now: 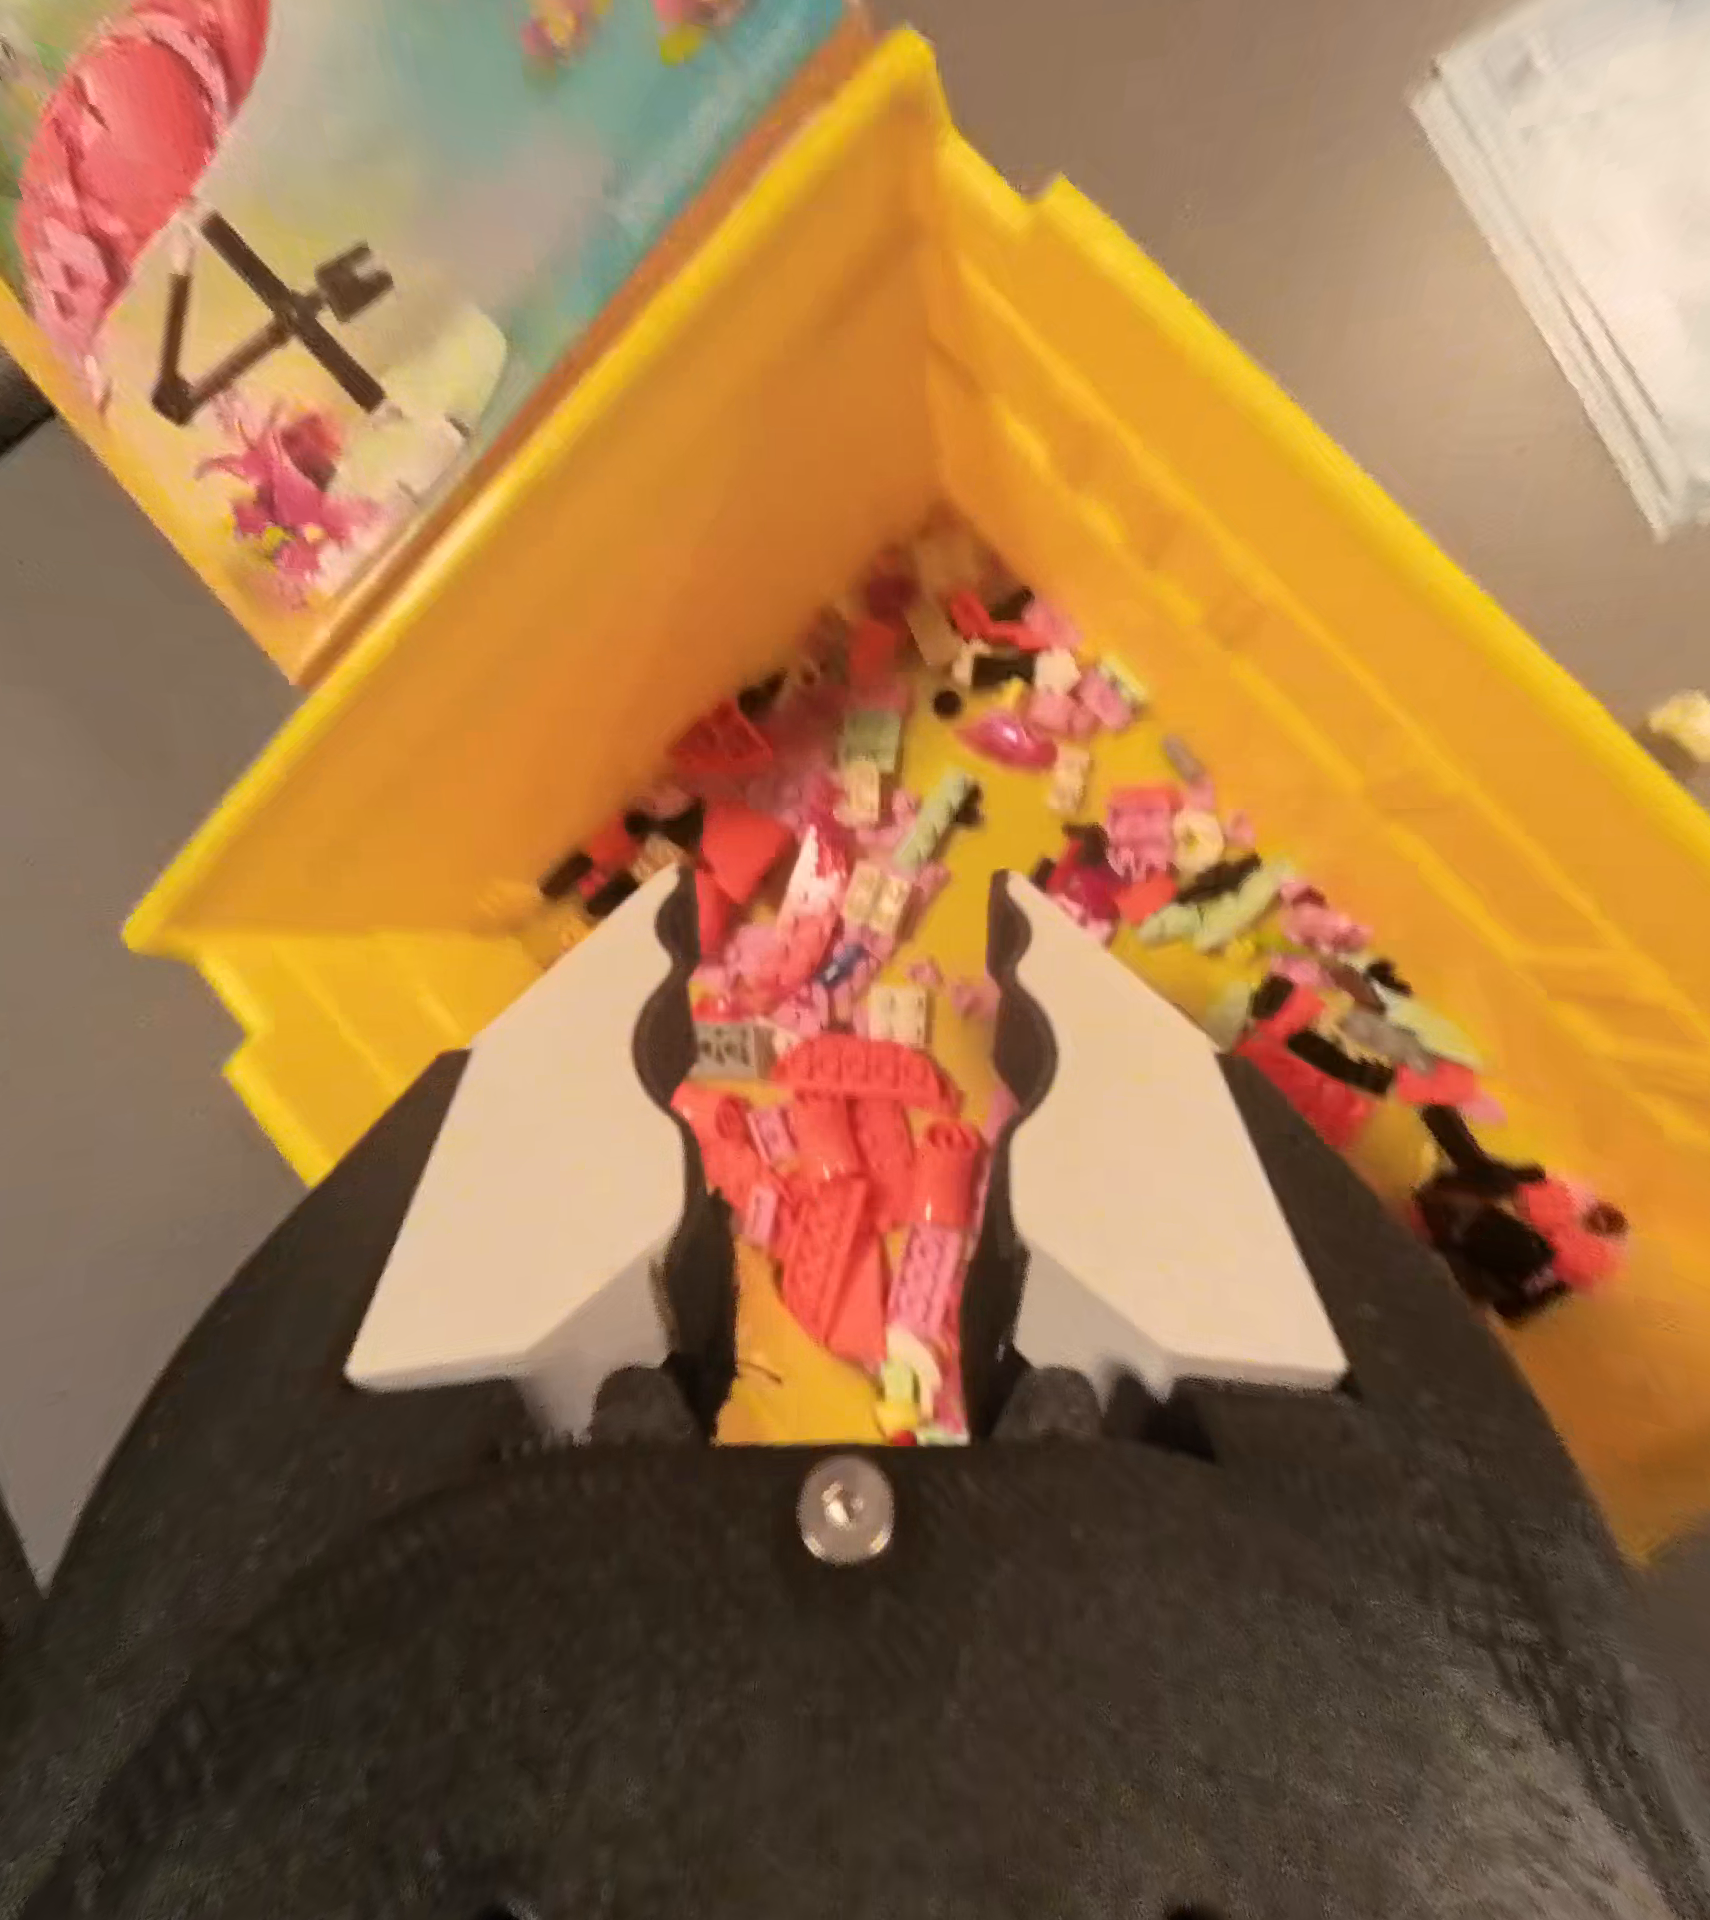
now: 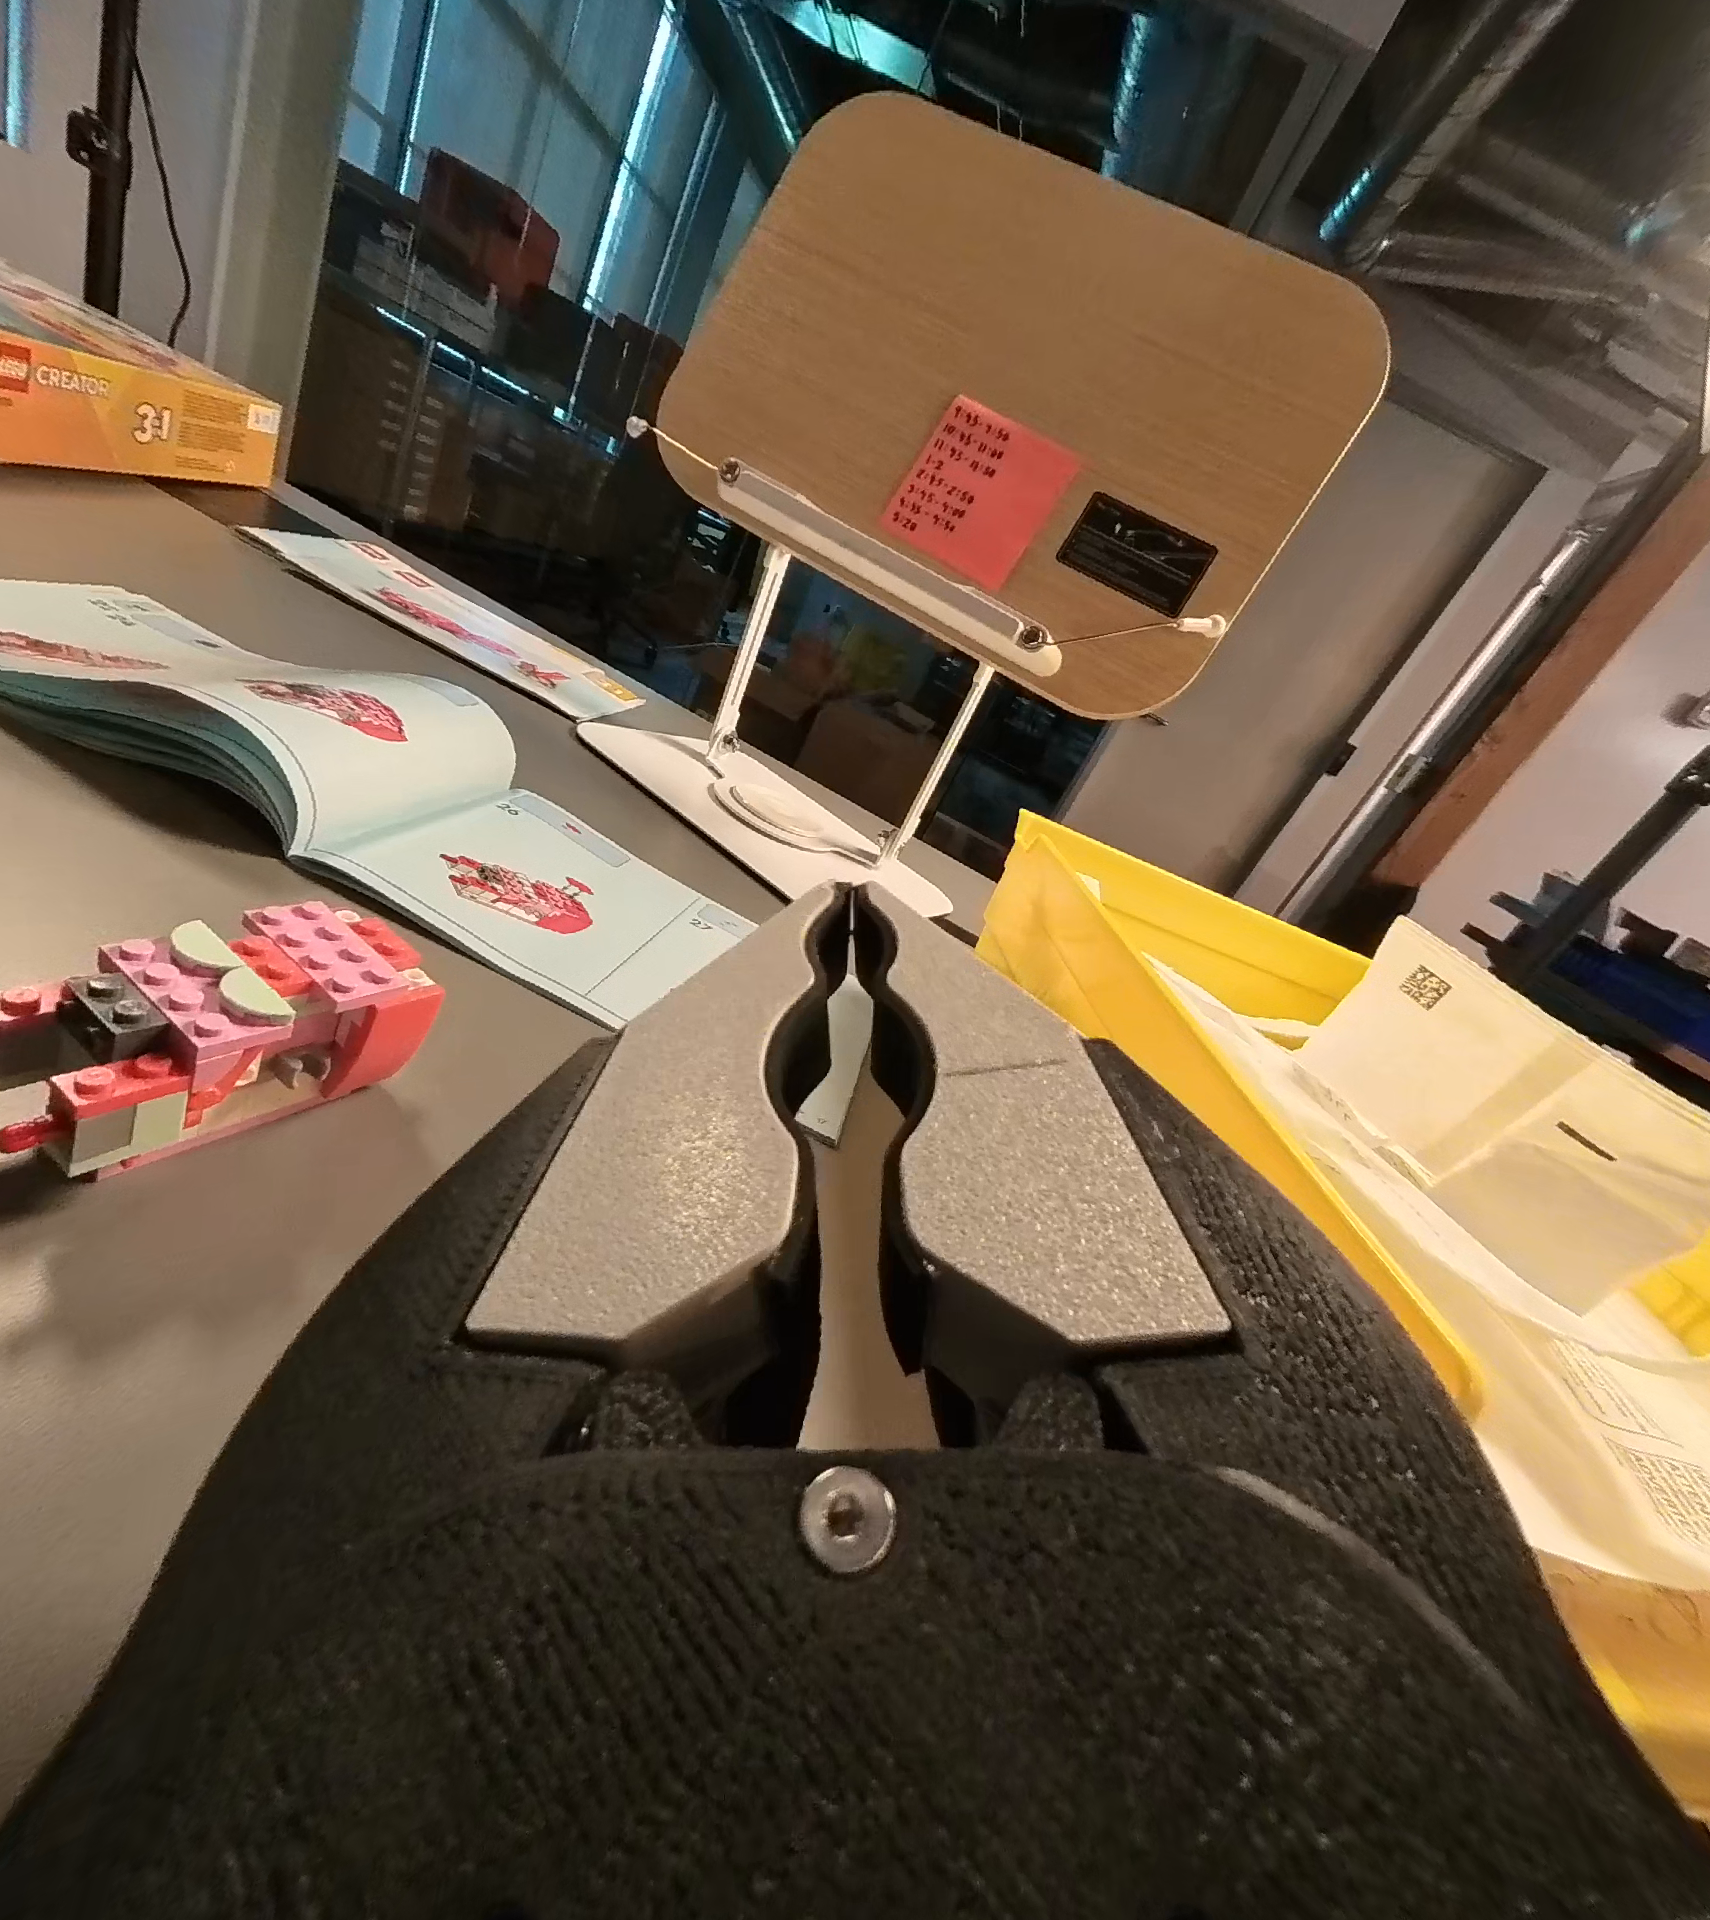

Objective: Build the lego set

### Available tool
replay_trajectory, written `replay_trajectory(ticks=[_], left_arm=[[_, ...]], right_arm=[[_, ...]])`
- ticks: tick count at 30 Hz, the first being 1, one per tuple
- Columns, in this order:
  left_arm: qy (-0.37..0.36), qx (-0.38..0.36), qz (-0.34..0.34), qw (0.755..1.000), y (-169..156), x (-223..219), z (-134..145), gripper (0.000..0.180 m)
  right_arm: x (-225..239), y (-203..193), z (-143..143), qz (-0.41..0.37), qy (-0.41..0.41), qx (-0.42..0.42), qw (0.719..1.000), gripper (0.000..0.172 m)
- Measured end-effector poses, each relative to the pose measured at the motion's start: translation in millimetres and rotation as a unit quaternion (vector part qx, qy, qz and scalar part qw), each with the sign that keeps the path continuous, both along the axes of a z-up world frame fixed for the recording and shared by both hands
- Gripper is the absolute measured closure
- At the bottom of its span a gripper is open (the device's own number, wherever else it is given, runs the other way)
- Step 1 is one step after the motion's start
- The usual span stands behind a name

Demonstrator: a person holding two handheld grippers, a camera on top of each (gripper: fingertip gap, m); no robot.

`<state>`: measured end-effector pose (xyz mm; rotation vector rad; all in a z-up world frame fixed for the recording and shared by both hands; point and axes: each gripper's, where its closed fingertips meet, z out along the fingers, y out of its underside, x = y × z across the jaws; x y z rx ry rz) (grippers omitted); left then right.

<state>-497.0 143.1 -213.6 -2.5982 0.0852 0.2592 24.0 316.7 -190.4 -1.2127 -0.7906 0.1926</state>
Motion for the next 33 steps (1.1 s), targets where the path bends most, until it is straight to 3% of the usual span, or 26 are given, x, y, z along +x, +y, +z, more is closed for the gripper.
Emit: replay_trajectory(ticks=[8,15,19,26,29,31,33], left_arm=[[-0.077,-0.054,0.036,0.995,39.4,-21.1,-39.0,0.127],[-0.066,-0.096,0.049,0.992,43.7,-34.0,-66.9,0.133],[-0.062,-0.133,0.049,0.988,27.4,-34.2,-74.7,0.162],[-0.115,-0.241,0.027,0.963,-33.6,-5.1,-71.4,0.163],[-0.071,-0.149,0.029,0.986,-8.5,-15.6,-53.1,0.149],[-0.075,-0.074,-0.013,0.994,19.2,-5.3,-39.1,0.143],[-0.095,-0.047,-0.068,0.992,37.7,13.2,-35.8,0.143]], right_arm=[[-0.4,0.5,-0.7,-0.003,-0.006,0.004,1.0,0.172],[-1.2,1.3,-1.7,-0.006,-0.012,0.006,1.0,0.172],[-0.9,1.7,-1.8,-0.008,-0.013,0.006,1.0,0.172],[0.2,2.4,-1.5,-0.01,-0.01,0.004,1.0,0.172],[-0.8,2.4,-2.6,-0.011,-0.016,0.005,1.0,0.172],[-1.5,2.7,-3.2,-0.012,-0.02,0.006,1.0,0.172],[-1.6,3.5,-3.7,-0.016,-0.023,0.006,1.0,0.172]])
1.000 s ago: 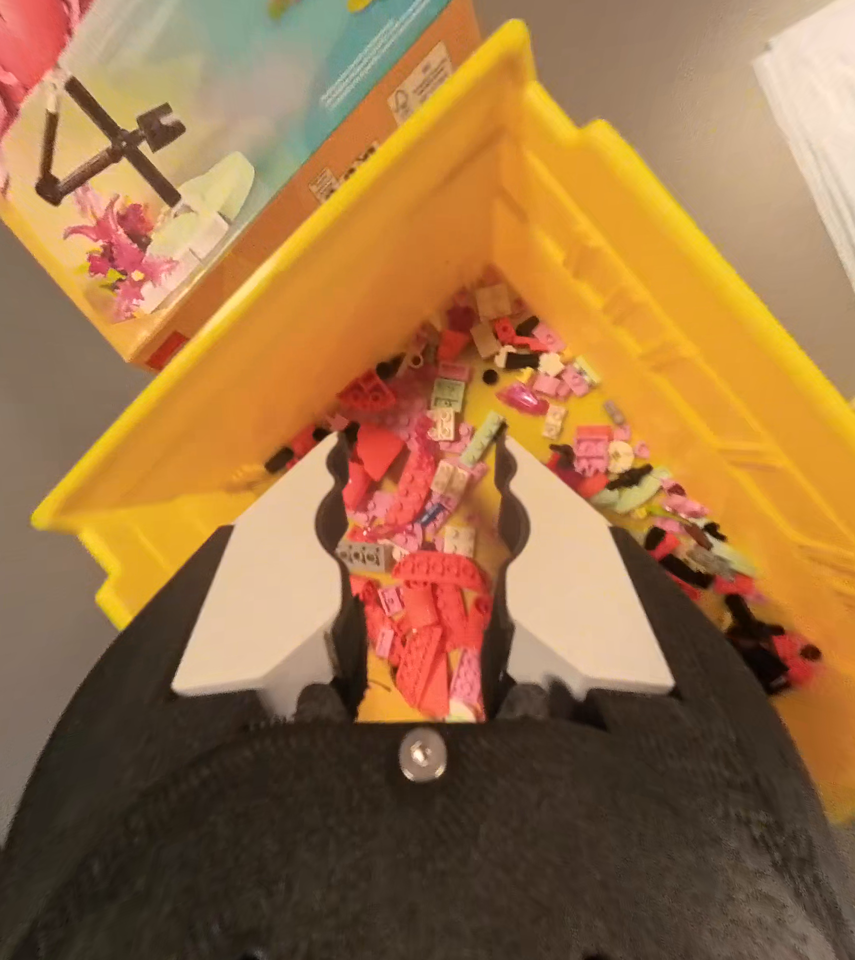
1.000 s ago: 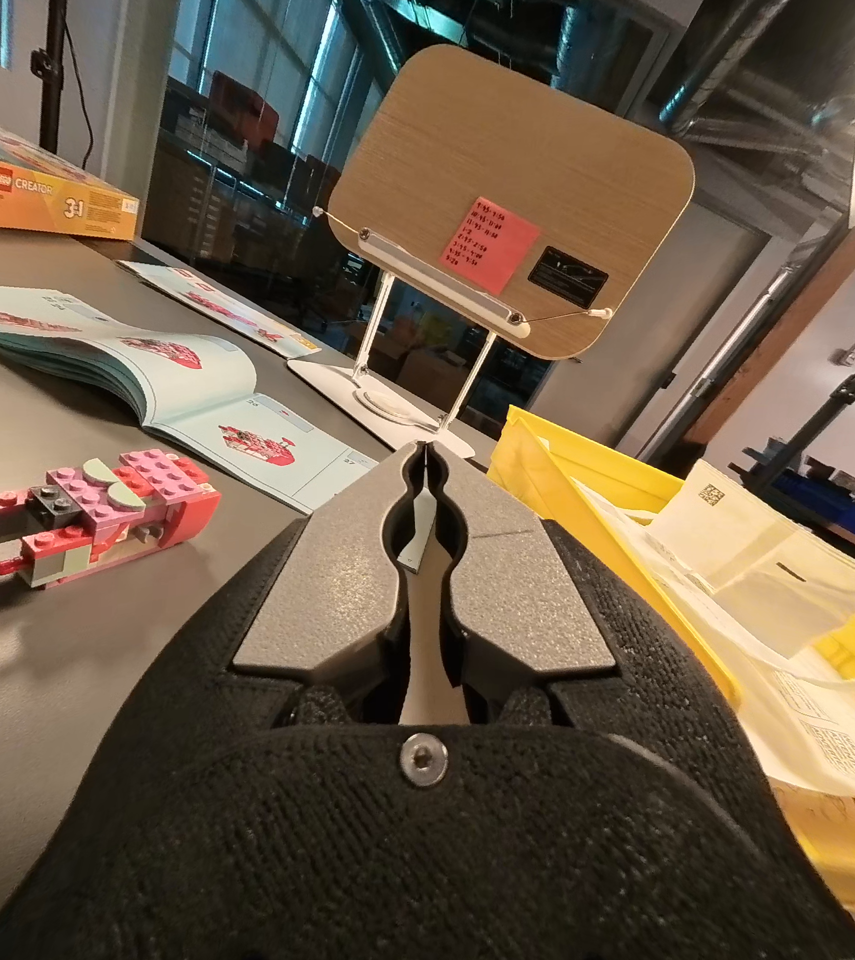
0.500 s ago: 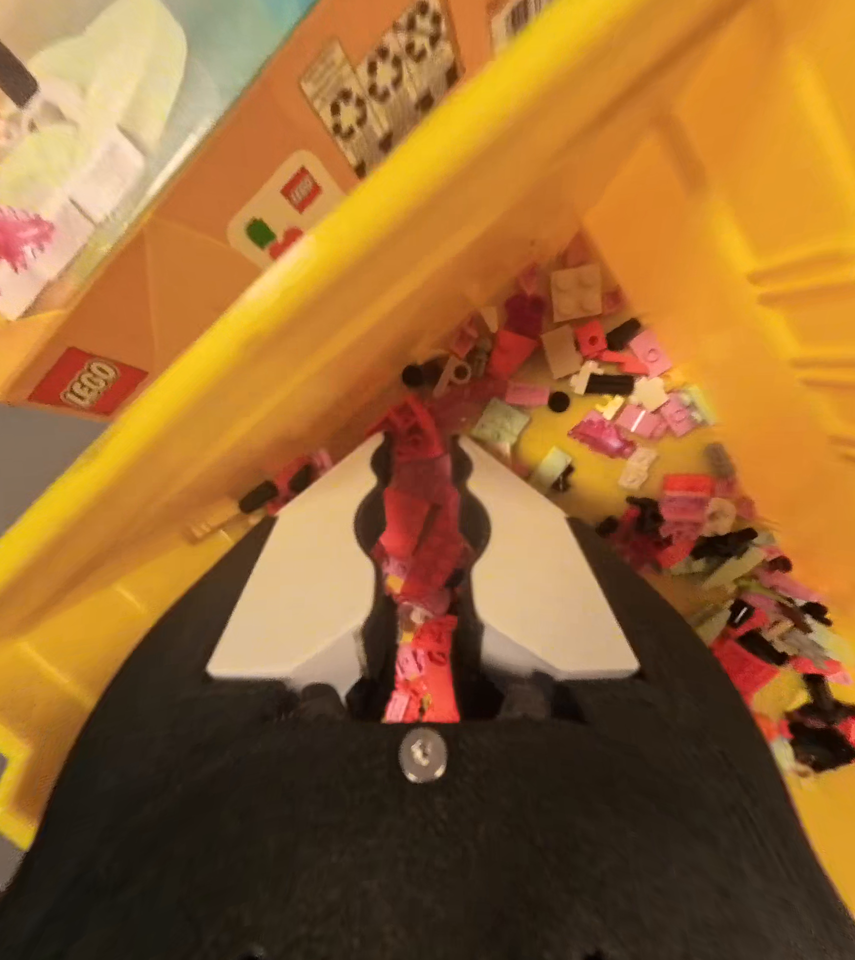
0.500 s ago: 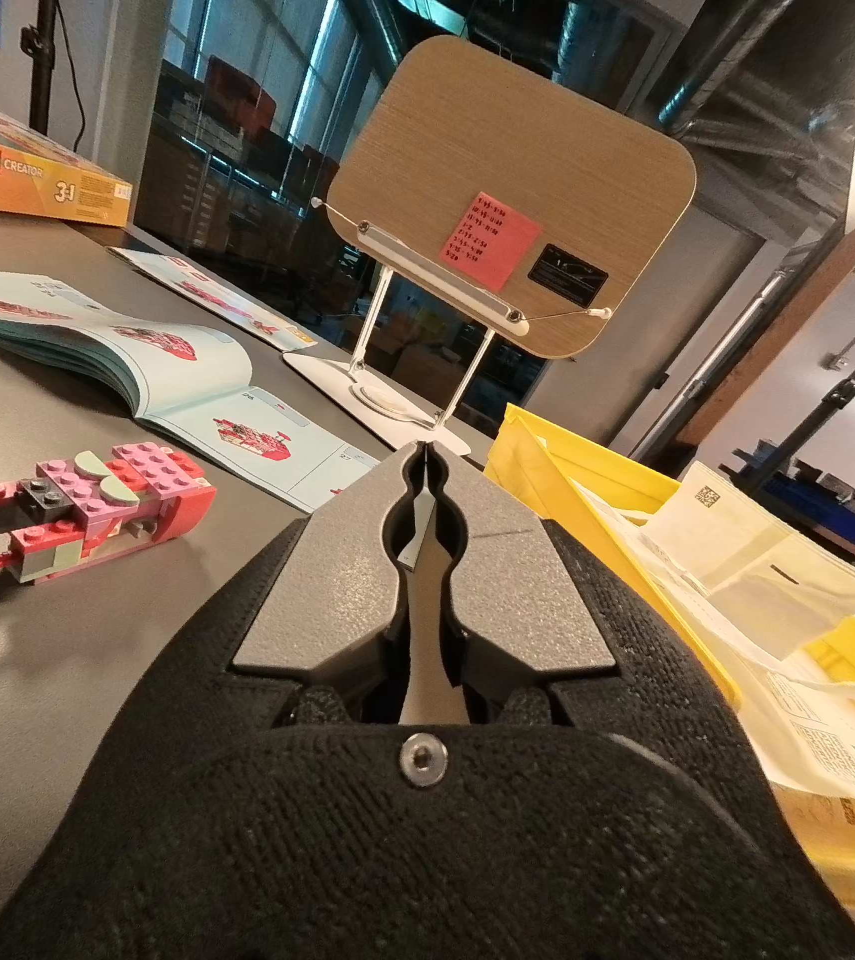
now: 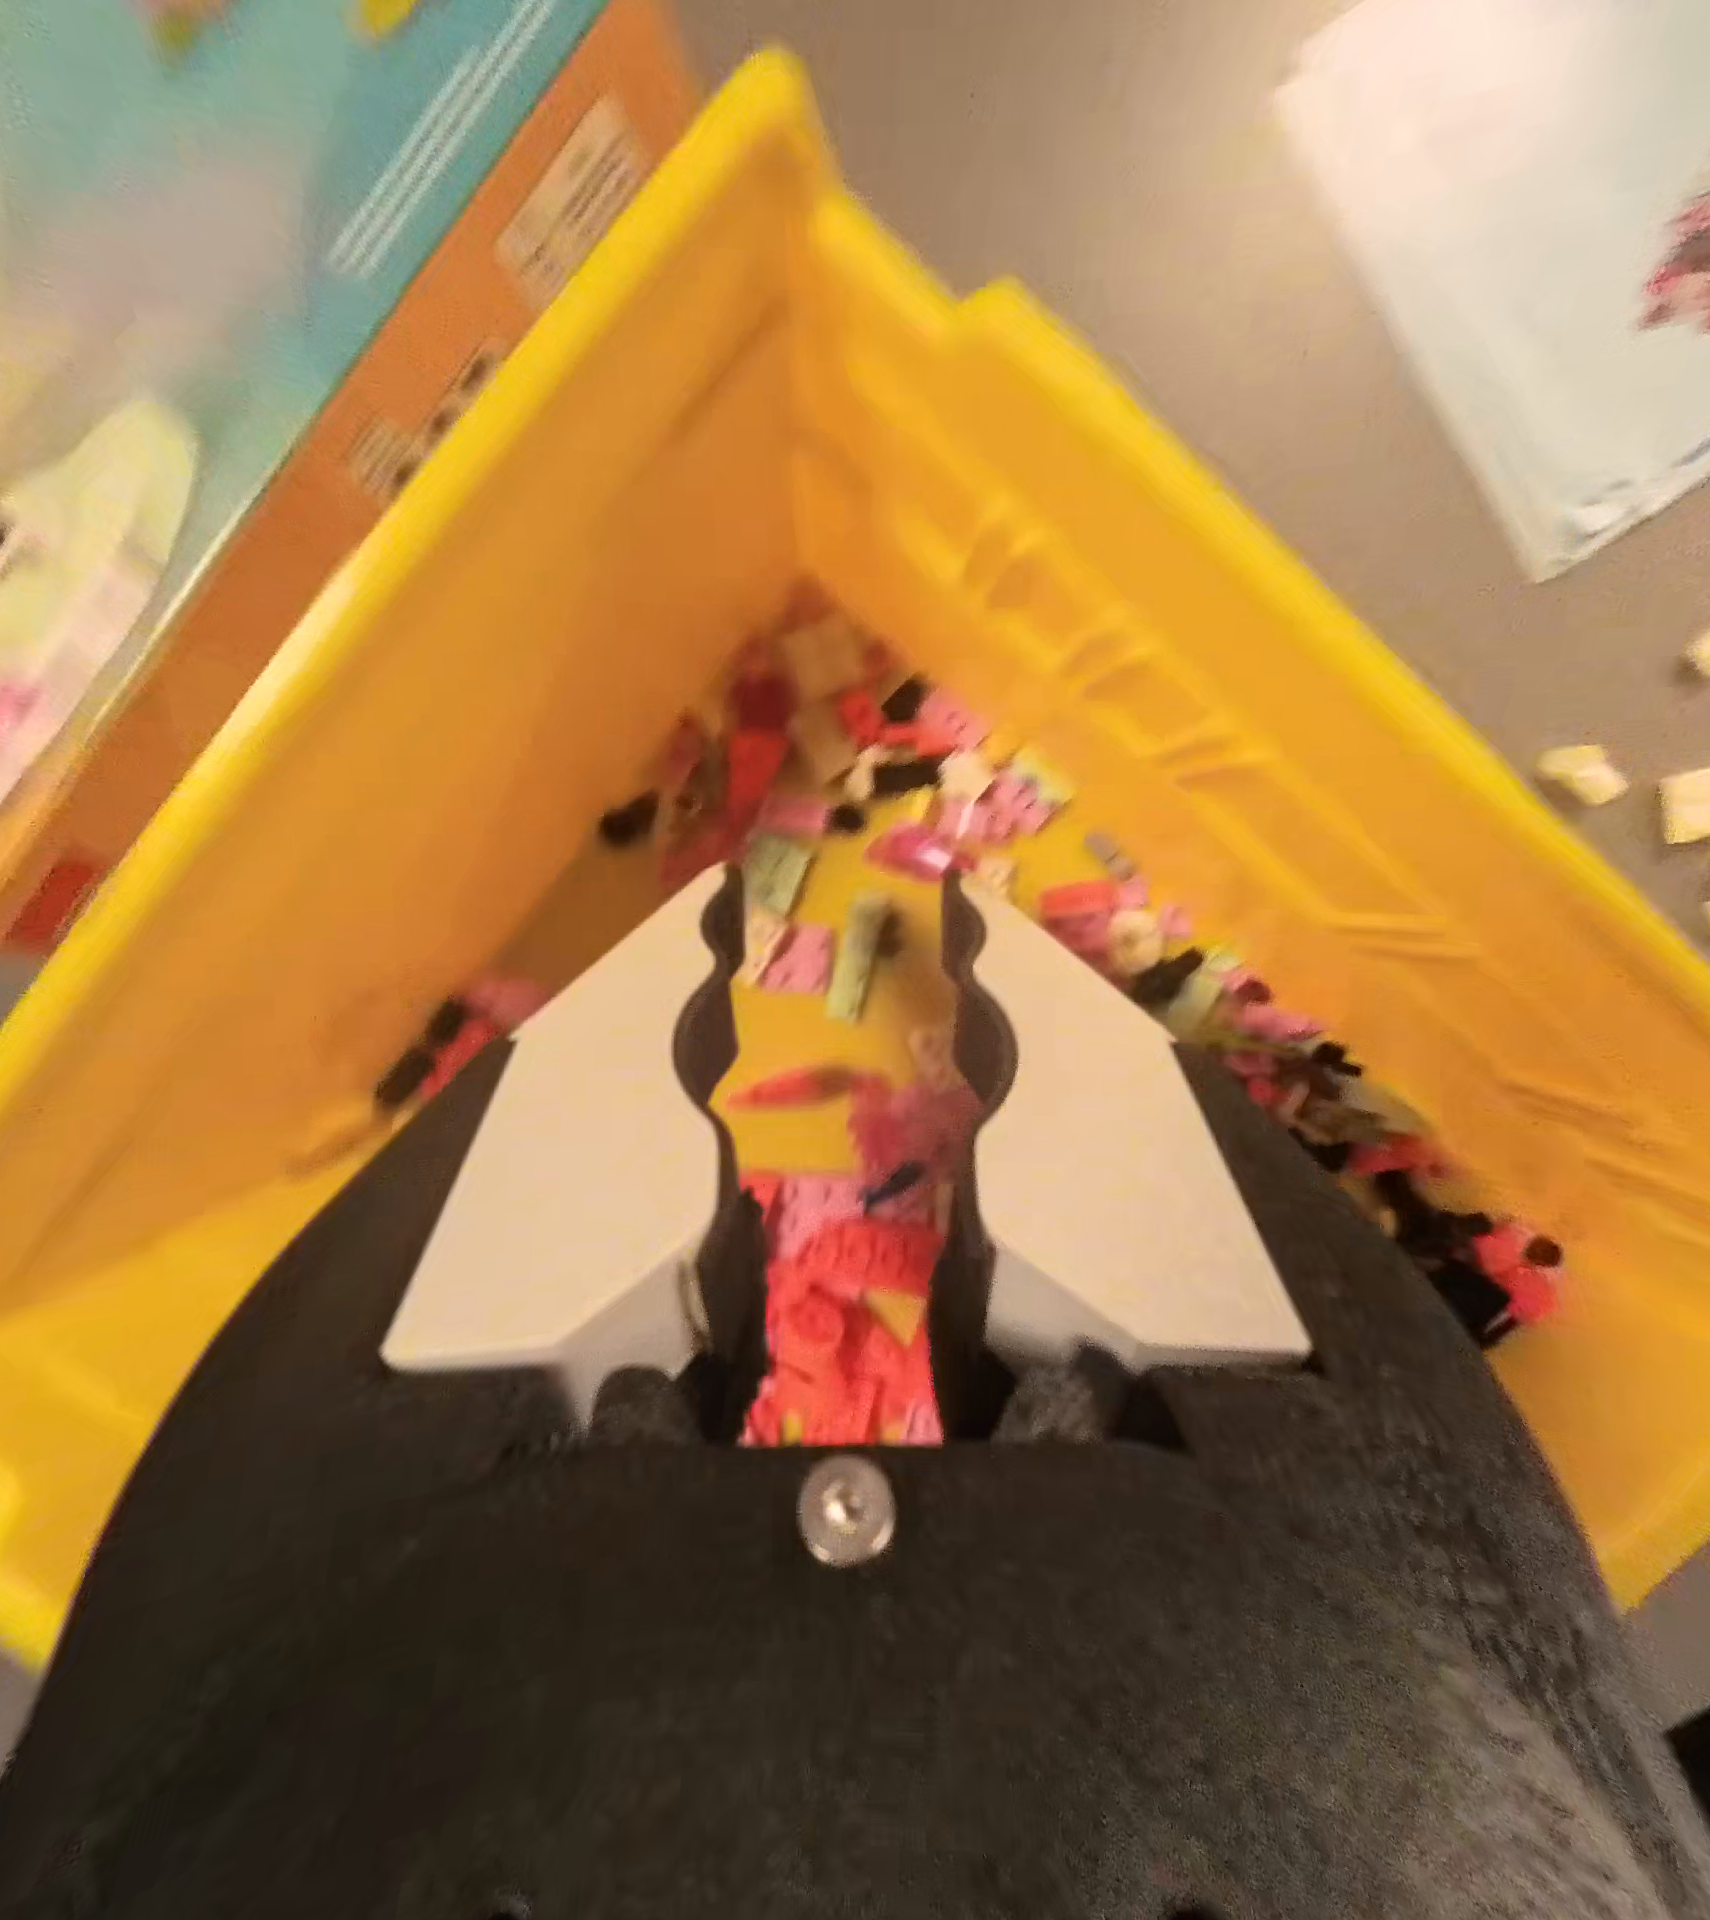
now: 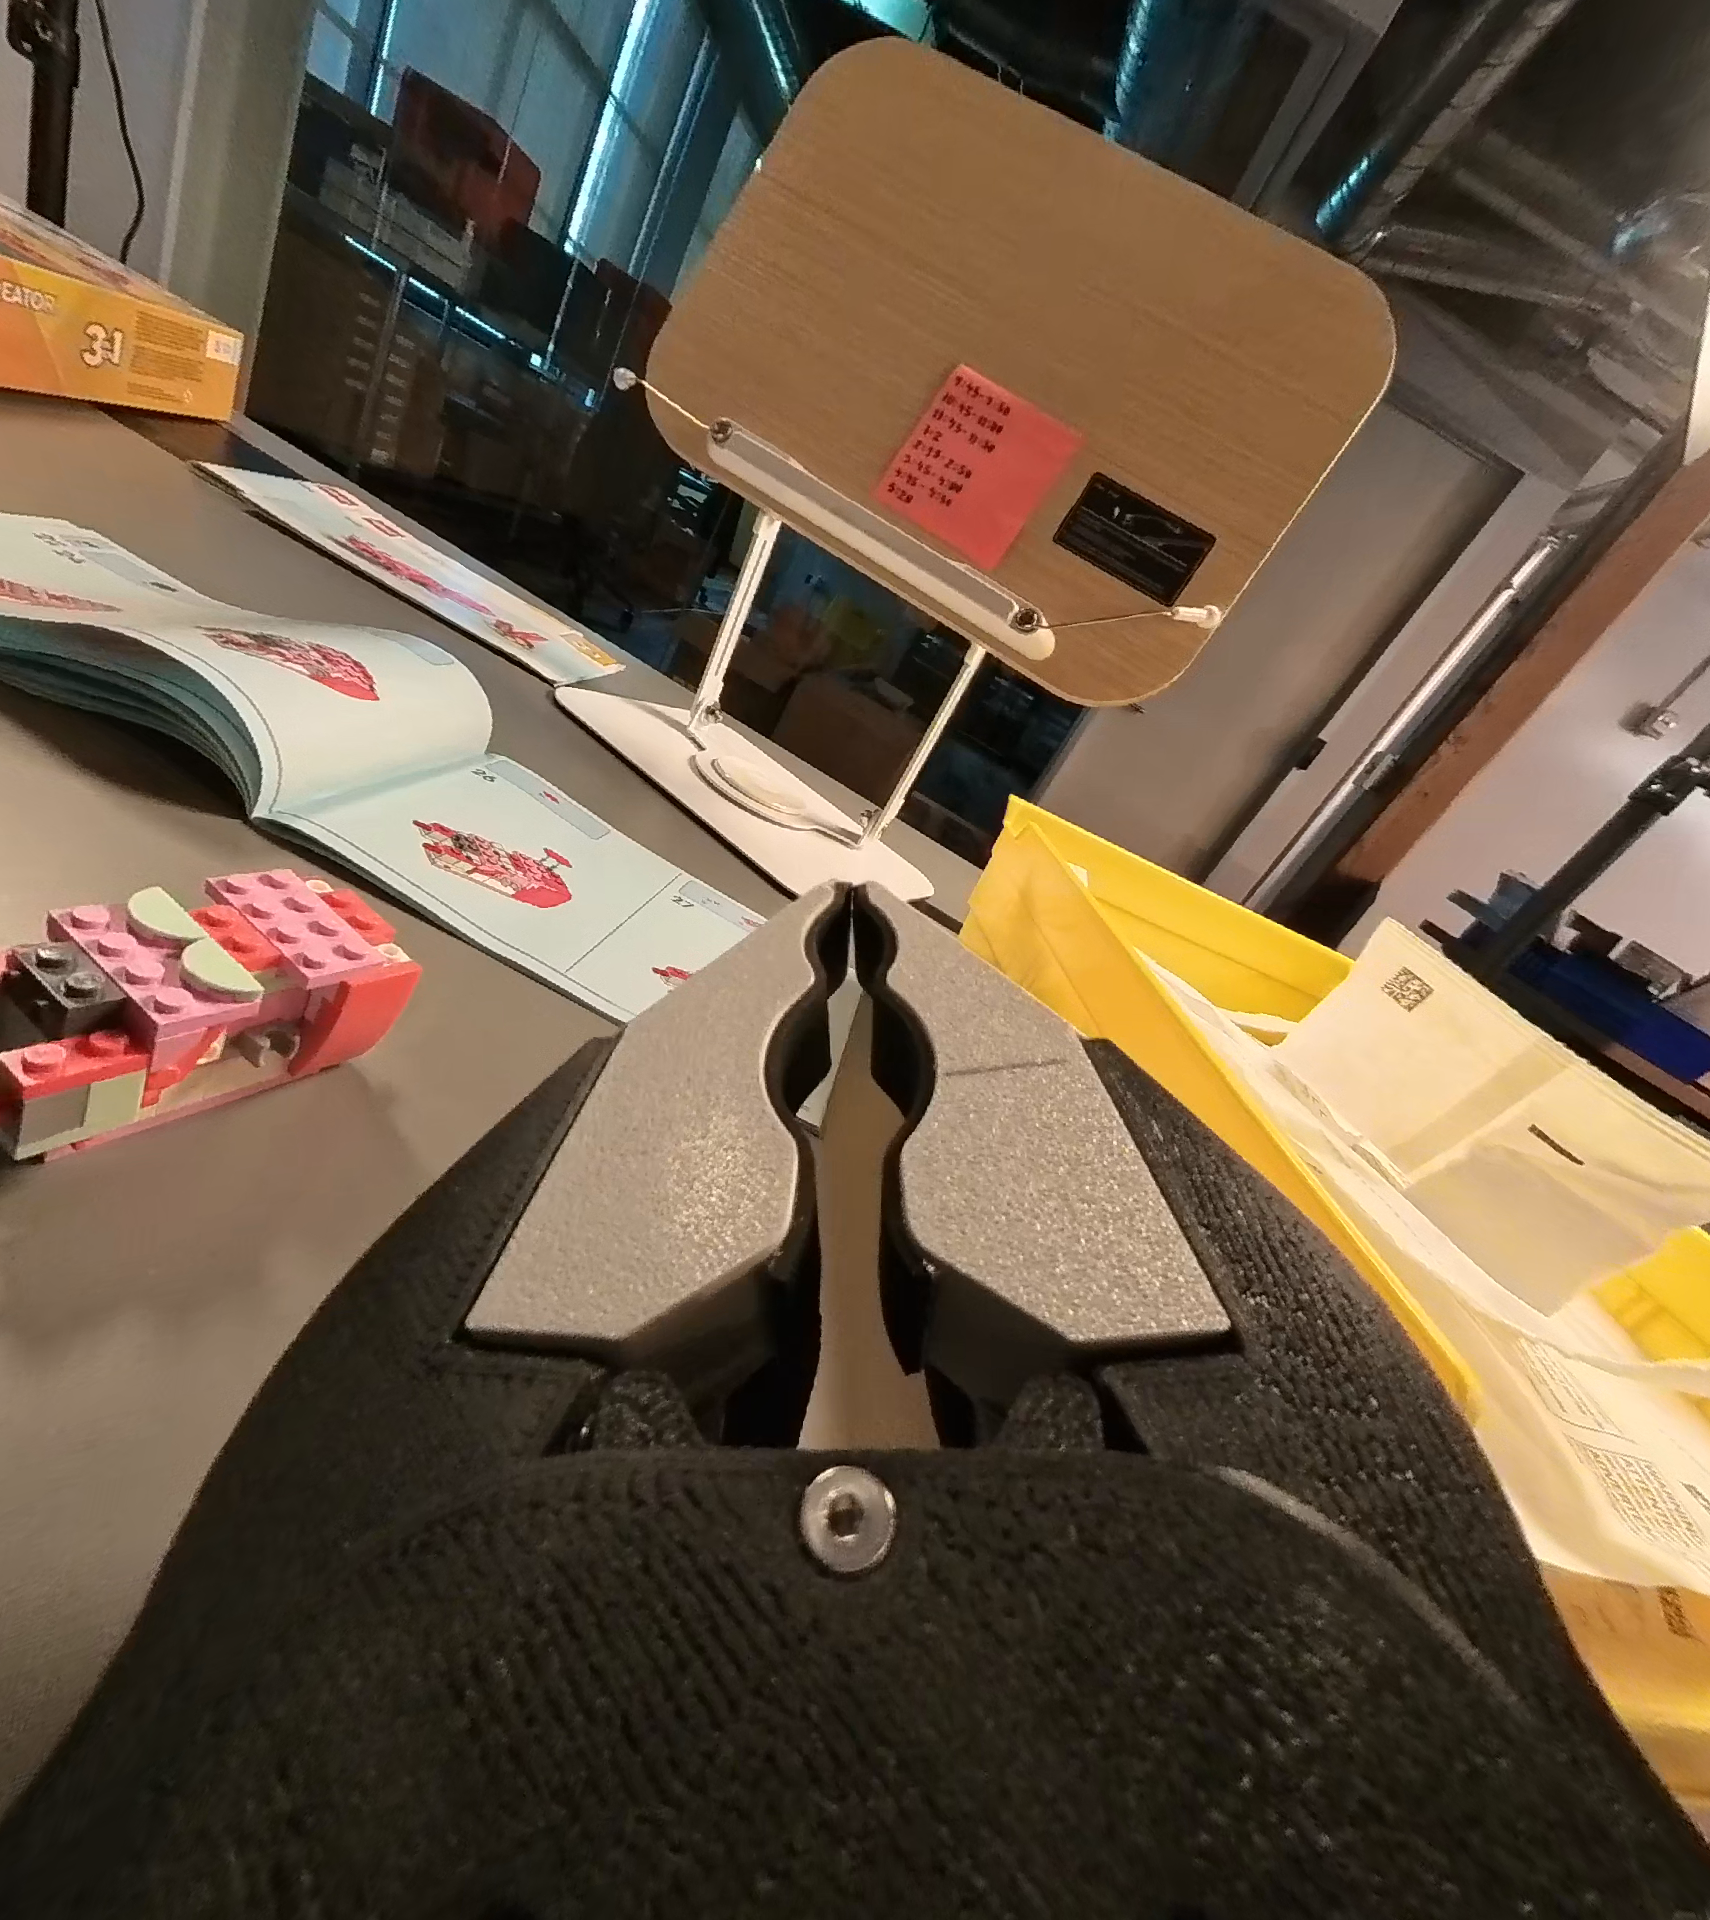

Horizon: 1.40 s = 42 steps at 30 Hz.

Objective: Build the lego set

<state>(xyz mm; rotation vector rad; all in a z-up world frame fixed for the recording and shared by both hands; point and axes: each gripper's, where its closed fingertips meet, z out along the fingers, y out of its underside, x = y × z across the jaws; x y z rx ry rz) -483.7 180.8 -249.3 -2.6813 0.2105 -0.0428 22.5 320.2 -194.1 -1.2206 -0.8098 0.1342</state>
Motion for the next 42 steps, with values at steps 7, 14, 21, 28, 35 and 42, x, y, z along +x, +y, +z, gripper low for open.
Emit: replay_trajectory(ticks=[7,14,21,28,35,42], left_arm=[[-0.012,-0.048,-0.02,0.999,22.5,15.5,-30.5,0.135],[0.034,-0.111,-0.001,0.993,-1.7,-9.1,-42.5,0.145],[0.054,-0.119,0.109,0.985,-31.7,-63.3,-16.6,0.14],[0.18,-0.234,0.122,0.948,-65.8,-104.0,-21.4,0.164],[0.217,-0.297,0.108,0.924,-72.0,-106.6,-28.3,0.173],[0.037,-0.264,0.097,0.959,-57.7,-61.5,-43.4,0.176]], right_arm=[[5.3,4.9,2.3,-0.019,0.016,-0.005,1.0,0.172],[5.3,5.2,2.2,-0.021,0.015,-0.005,1.0,0.172],[4.8,4.4,2.6,-0.017,0.018,-0.006,1.0,0.172],[5.0,3.8,2.9,-0.015,0.021,-0.007,1.0,0.172],[4.7,3.1,3.3,-0.012,0.022,-0.008,1.0,0.172],[5.5,2.7,4.1,-0.009,0.028,-0.01,0.999,0.172]])
